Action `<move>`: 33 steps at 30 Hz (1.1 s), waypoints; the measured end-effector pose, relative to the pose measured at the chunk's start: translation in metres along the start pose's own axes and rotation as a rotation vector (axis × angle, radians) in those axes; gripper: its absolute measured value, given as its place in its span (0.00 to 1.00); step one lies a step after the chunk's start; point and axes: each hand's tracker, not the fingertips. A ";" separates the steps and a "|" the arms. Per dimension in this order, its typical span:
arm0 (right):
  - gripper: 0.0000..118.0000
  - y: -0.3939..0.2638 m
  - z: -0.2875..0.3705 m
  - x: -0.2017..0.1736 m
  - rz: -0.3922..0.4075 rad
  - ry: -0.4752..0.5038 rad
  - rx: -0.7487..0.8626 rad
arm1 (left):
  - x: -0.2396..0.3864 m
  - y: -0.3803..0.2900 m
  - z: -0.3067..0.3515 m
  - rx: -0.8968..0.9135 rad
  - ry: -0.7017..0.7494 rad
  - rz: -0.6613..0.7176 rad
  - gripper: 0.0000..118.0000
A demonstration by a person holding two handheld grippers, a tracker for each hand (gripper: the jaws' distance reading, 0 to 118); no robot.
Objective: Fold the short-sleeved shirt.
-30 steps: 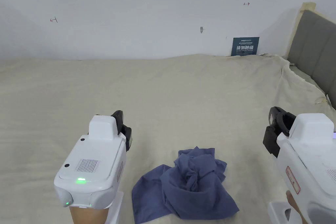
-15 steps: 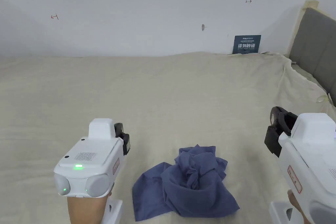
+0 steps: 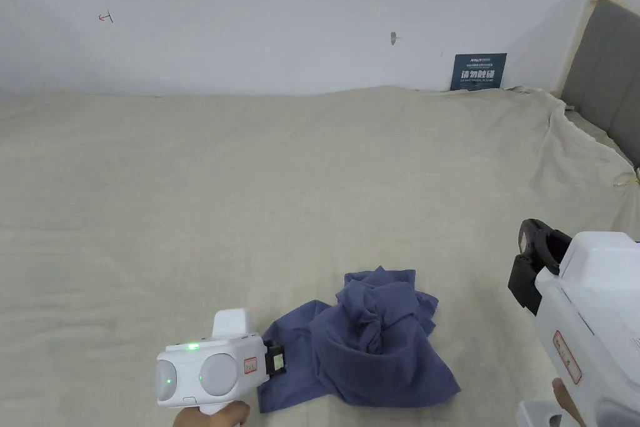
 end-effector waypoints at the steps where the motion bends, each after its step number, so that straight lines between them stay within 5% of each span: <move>1: 0.00 -0.002 -0.001 0.001 0.001 0.000 -0.005 | 0.001 -0.003 -0.005 -0.022 0.013 0.007 0.42; 2: 0.00 -0.003 -0.001 0.001 0.000 0.000 -0.009 | 0.003 -0.006 -0.010 -0.057 0.035 0.001 0.62; 3: 0.00 -0.004 -0.001 0.002 0.000 -0.001 -0.013 | 0.006 -0.009 -0.013 -0.079 0.056 -0.011 0.70; 8: 0.00 -0.007 -0.001 0.005 -0.006 -0.007 -0.026 | 0.016 -0.019 -0.035 -0.137 0.108 -0.073 0.74; 13: 0.00 -0.010 -0.002 0.010 -0.008 -0.015 -0.037 | 0.025 -0.025 -0.043 -0.160 0.176 -0.124 0.55; 17: 0.00 -0.012 -0.005 0.013 -0.012 -0.019 -0.046 | 0.031 -0.026 -0.038 -0.125 0.133 -0.184 0.05; 24: 0.00 -0.016 -0.022 0.018 -0.030 -0.001 -0.088 | 0.023 -0.009 -0.012 -0.006 0.007 -0.122 0.00; 33: 0.00 -0.050 -0.122 0.027 -0.158 0.071 -0.393 | 0.007 0.024 0.018 0.092 -0.092 -0.079 0.00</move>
